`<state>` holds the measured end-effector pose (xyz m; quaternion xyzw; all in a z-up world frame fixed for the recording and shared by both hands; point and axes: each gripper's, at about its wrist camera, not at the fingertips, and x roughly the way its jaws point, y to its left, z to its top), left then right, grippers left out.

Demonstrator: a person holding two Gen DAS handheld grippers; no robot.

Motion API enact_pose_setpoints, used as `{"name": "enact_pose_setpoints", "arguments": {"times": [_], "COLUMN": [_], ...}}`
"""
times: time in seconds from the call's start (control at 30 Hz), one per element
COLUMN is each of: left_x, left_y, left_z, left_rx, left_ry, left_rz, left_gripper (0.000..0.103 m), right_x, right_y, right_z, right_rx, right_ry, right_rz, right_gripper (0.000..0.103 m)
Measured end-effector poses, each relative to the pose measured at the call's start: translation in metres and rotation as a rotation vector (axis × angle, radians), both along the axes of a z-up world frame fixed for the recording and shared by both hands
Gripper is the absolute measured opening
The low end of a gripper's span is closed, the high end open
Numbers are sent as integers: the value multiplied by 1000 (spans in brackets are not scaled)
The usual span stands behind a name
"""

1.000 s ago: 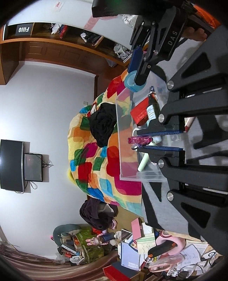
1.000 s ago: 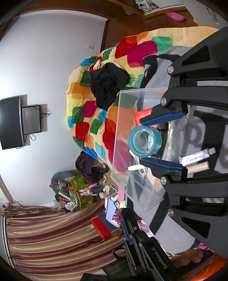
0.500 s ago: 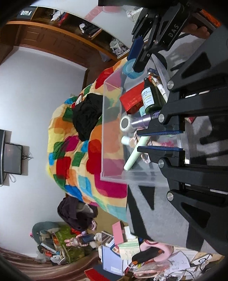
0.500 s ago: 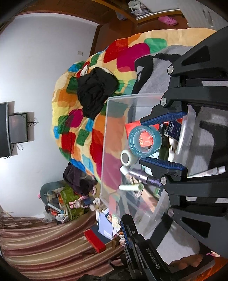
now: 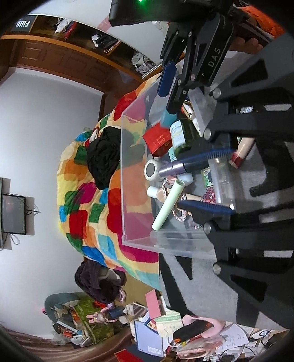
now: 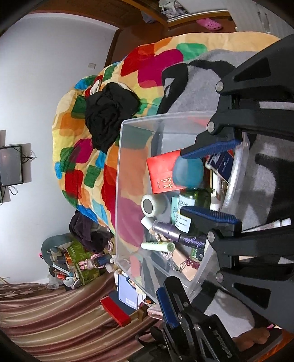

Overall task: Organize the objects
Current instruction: 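Lower the tape roll and pink charm into the clear box and open both tools, then grasp the white toothpaste tube with the right tool while the left grasps the beige tube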

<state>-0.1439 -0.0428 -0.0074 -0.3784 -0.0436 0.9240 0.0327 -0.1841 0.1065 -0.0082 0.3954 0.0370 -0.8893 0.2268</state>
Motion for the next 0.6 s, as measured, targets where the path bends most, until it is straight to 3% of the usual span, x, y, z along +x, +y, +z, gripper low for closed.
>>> {"name": "enact_pose_setpoints", "arguments": {"times": [0.27,0.4,0.6], "left_x": [27,35,33], "left_y": [13,21,36], "left_z": [10,3,-29], "left_rx": [-55,-70,-66], "left_ry": [41,23,-89], "left_rz": [-22,-31,-71], "left_gripper": [66,84,86], "right_x": [14,24,41], "right_y": [2,5,18], "right_z": [11,15,14], "right_rx": [12,21,37], "right_ry": [51,74,91], "right_rz": [14,20,23], "right_gripper": [51,56,62]}}
